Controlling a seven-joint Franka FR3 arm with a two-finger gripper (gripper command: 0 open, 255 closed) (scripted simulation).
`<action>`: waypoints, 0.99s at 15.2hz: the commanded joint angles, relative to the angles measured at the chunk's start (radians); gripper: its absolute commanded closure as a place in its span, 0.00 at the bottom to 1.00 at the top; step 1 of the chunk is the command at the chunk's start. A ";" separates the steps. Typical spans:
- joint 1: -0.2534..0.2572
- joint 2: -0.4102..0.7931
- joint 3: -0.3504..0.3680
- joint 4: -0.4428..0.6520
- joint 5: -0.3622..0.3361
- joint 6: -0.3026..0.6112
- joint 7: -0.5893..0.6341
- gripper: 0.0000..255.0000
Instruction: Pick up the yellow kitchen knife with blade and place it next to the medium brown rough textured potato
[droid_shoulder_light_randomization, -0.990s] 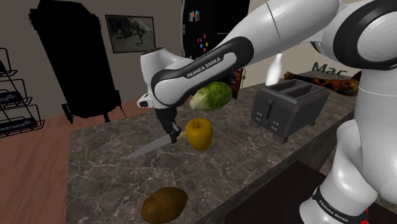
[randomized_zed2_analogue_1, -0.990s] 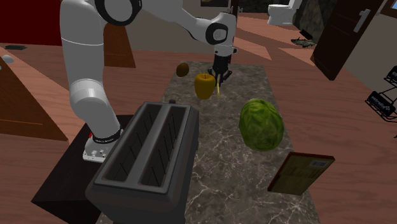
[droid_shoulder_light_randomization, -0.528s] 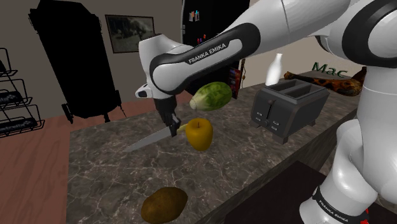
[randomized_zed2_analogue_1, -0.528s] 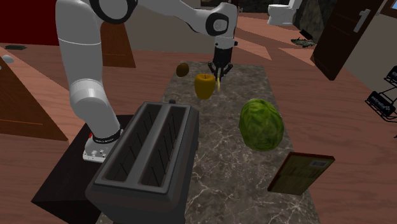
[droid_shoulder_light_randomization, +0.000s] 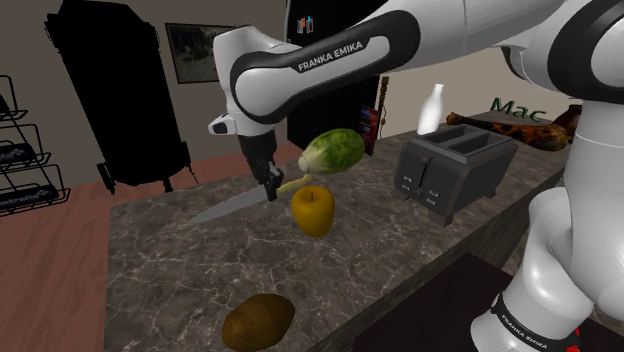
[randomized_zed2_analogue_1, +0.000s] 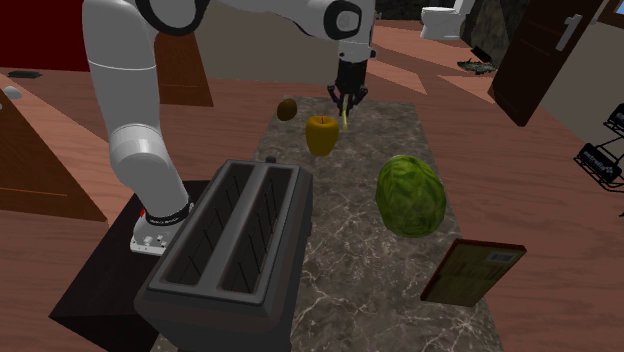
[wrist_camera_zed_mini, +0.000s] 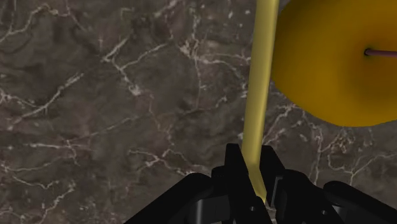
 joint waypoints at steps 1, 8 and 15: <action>-0.001 -0.008 -0.001 0.016 0.000 -0.024 -0.003 1.00; -0.001 -0.020 -0.001 0.088 0.001 -0.109 -0.008 1.00; 0.088 0.104 0.051 0.268 0.004 -0.173 0.127 1.00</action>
